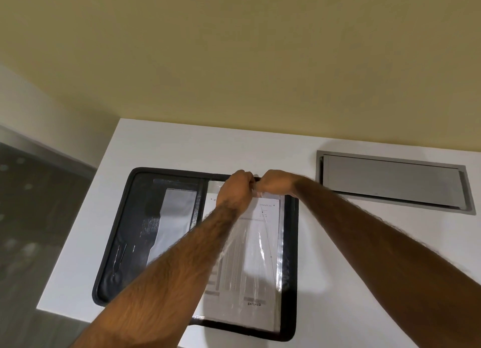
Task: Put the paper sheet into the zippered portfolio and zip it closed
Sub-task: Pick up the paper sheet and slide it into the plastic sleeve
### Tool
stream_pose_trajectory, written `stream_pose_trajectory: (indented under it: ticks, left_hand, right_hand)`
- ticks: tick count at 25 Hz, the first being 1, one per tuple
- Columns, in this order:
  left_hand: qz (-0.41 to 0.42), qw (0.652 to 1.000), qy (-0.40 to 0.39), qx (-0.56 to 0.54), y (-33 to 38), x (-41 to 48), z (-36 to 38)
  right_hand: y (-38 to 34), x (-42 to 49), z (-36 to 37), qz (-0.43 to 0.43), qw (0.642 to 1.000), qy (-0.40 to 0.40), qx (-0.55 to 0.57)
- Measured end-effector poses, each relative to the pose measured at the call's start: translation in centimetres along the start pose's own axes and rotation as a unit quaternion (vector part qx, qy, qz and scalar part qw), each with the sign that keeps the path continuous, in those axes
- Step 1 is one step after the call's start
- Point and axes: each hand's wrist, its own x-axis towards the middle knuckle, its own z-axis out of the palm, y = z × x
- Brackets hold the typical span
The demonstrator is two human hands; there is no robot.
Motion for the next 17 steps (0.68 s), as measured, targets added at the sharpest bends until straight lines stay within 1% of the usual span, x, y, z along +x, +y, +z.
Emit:
stream_pose_trajectory:
  ticks: [2, 3, 5, 6, 7, 8, 10, 12, 14, 17]
  left_hand:
    - [0.007, 0.998, 0.03, -0.046, -0.5, -1.0, 0.3]
    - [0.025, 0.997, 0.054, -0.054, -1.1, -1.9, 0.7]
    - [0.036, 0.995, 0.09, -0.036, -2.8, -4.3, 1.5]
    - [0.027, 0.994, 0.102, -0.021, -3.8, -5.7, 2.2]
    - [0.019, 0.994, 0.107, 0.005, -5.1, -7.3, 2.9]
    - [0.012, 0.994, 0.107, 0.036, -6.3, -9.1, 3.8]
    - [0.003, 0.992, 0.103, 0.079, -8.8, -12.5, 5.8]
    - [-0.011, 0.991, 0.088, 0.095, -10.5, -15.0, 7.4]
    - [-0.021, 0.991, 0.077, 0.109, -11.1, -16.0, 8.2]
    - [-0.031, 0.992, 0.059, 0.11, -10.3, -16.0, 8.4]
  right_hand:
    - [0.6, -0.1, 0.8, -0.009, 0.997, 0.075, -0.028]
    - [1.4, -0.2, 1.5, -0.02, 0.991, 0.131, -0.019]
    - [3.4, -1.4, 3.5, -0.048, 0.963, 0.264, 0.03]
    - [4.2, -2.3, 4.8, -0.05, 0.943, 0.328, 0.02]
    - [4.9, -3.1, 6.3, -0.037, 0.928, 0.371, -0.016]
    - [5.3, -4.0, 8.0, -0.027, 0.917, 0.394, -0.056]
    - [5.3, -5.4, 12.0, -0.032, 0.905, 0.41, -0.109]
    - [5.0, -6.3, 16.0, -0.038, 0.91, 0.391, -0.129]
    - [5.0, -6.6, 18.9, -0.016, 0.922, 0.36, -0.141]
    - [5.9, -6.4, 20.7, 0.016, 0.922, 0.346, -0.174]
